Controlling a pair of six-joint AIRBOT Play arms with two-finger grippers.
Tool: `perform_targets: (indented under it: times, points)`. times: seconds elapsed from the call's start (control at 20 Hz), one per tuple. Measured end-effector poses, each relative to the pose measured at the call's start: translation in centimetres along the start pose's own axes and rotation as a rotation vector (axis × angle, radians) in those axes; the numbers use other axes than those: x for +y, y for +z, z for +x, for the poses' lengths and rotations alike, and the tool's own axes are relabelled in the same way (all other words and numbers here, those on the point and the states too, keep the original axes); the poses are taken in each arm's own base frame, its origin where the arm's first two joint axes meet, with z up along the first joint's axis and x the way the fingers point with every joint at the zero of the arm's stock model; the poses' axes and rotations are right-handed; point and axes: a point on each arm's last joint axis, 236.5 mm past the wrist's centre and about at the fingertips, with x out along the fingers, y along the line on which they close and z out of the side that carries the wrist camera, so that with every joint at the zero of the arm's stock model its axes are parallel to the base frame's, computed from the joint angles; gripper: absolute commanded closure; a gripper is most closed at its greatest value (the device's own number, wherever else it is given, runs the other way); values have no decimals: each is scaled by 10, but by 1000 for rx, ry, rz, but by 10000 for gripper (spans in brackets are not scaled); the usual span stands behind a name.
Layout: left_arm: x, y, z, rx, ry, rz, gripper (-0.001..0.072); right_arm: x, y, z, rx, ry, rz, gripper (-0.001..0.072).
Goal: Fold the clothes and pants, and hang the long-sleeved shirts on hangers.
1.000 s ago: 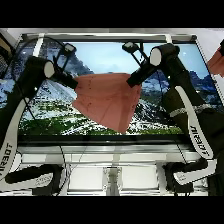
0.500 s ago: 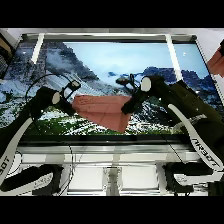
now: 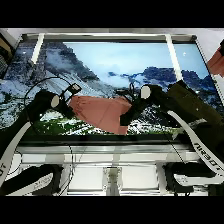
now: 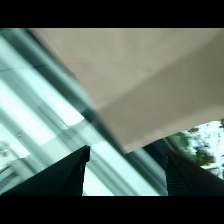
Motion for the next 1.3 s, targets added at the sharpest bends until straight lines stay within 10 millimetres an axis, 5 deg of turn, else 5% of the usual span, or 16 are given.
perform_targets:
  times: [0.1, 0.2, 0.3, 0.6, 0.95, 1.2, 1.3]
  points:
    - [9, 1, -11, -34, 23, -18, 263, -9, 7, -16, -59, -16, 17, 28]
    - [28, -3, -24, -69, 61, -79, 257, -27, 17, -32, -138, -34, 60, 25]
    - [54, -16, -36, -91, 104, -181, 108, -52, 26, -41, -215, -48, 131, 24]
    - [104, -56, -56, -180, 96, -553, 88, -116, 36, -20, -289, 33, 362, 24]
    - [113, -63, -62, -243, 52, -678, 89, -112, 56, 25, -276, 215, 444, 44]
    - [113, -63, -62, -249, 44, -690, 89, -100, 70, 45, -271, 273, 464, 185]
    - [113, -63, -62, -251, 42, -690, 89, -97, 76, 53, -269, 278, 470, 367]
